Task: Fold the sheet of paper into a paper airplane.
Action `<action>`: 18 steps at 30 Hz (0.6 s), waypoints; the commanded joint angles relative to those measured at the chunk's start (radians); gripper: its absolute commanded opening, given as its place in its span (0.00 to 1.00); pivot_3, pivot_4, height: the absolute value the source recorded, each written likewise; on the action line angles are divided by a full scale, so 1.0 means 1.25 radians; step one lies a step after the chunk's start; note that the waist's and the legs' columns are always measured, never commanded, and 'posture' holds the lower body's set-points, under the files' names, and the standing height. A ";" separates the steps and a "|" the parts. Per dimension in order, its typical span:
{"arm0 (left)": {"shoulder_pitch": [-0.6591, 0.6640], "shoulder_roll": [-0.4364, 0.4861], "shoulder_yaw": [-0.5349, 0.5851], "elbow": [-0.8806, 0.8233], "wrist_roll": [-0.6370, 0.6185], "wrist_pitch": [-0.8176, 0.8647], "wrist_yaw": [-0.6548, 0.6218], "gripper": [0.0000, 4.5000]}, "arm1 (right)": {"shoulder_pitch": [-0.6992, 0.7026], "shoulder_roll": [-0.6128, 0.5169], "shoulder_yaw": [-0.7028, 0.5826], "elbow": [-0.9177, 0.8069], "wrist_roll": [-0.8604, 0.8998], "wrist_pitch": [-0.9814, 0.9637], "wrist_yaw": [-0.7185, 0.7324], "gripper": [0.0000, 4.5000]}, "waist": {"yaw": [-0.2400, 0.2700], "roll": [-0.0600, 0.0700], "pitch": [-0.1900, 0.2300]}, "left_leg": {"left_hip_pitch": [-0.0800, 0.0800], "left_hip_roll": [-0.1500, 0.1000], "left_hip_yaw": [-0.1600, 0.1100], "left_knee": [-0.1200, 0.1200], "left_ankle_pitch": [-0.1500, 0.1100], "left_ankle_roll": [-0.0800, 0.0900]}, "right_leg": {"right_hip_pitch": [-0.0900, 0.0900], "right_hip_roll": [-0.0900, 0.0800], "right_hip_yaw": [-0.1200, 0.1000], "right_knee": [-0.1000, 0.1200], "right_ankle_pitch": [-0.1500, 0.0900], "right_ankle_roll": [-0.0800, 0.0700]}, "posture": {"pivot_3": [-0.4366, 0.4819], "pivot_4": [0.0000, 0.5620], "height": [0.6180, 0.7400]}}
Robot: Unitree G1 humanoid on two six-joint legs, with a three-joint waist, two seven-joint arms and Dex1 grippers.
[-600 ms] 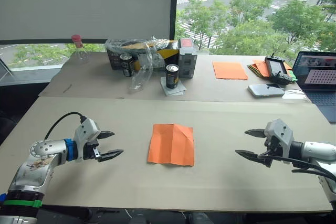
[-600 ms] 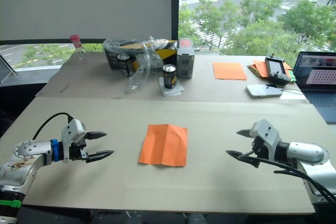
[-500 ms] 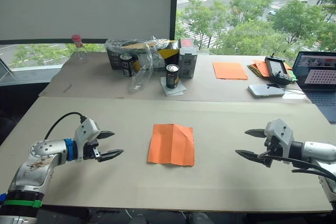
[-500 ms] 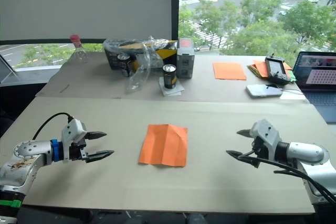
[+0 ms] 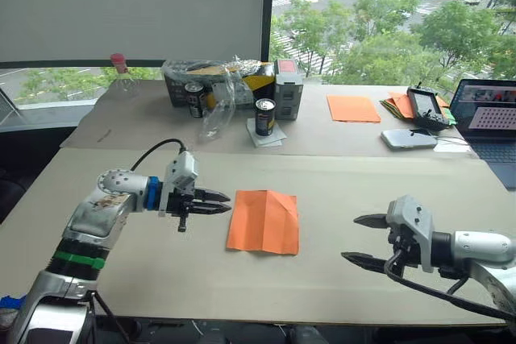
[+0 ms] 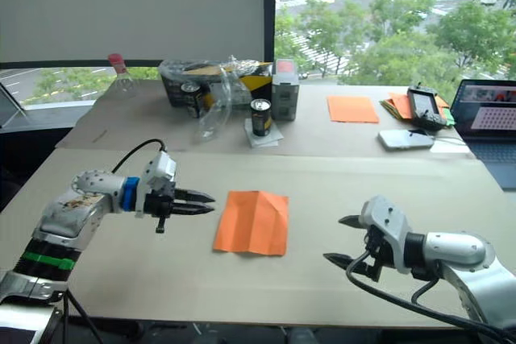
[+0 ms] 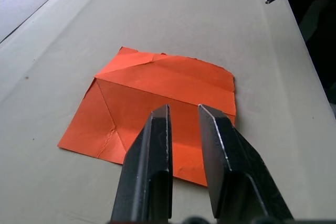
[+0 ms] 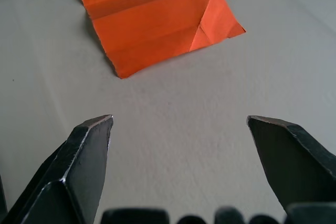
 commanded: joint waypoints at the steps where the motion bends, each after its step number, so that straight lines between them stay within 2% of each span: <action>1: -0.049 -0.055 -0.054 0.063 0.071 -0.054 0.026 0.01 | -0.034 0.021 0.023 -0.045 0.009 0.062 -0.066 1.00 | 0.000 0.000 0.000 | 0.000 0.000 0.000 0.000 0.000 0.000 | 0.000 0.000 0.000 0.000 0.000 0.000 | 0.48 0.27 0.92; 4: -0.060 -0.098 -0.087 0.102 0.118 -0.076 0.050 0.01 | -0.059 0.042 0.053 -0.056 -0.002 0.097 -0.113 1.00 | -0.002 0.000 0.000 | -0.001 0.000 0.000 0.000 0.000 0.000 | 0.000 0.000 0.000 -0.001 0.000 -0.001 | 0.48 0.27 0.92; 11: -0.018 -0.133 -0.115 0.126 0.181 -0.057 0.118 0.01 | -0.152 0.109 0.150 0.001 -0.063 0.124 -0.209 1.00 | -0.006 0.000 0.000 | -0.001 0.000 0.000 0.000 0.000 0.000 | -0.002 0.000 0.000 0.001 0.000 0.000 | 0.48 0.27 0.92; 18: 0.064 -0.177 -0.116 0.020 0.176 0.018 0.182 0.01 | -0.276 0.170 0.237 0.143 -0.135 0.126 -0.248 1.00 | -0.003 0.000 0.000 | -0.001 0.000 0.000 0.000 0.000 0.000 | -0.002 0.000 0.000 0.001 0.000 0.000 | 0.48 0.27 0.92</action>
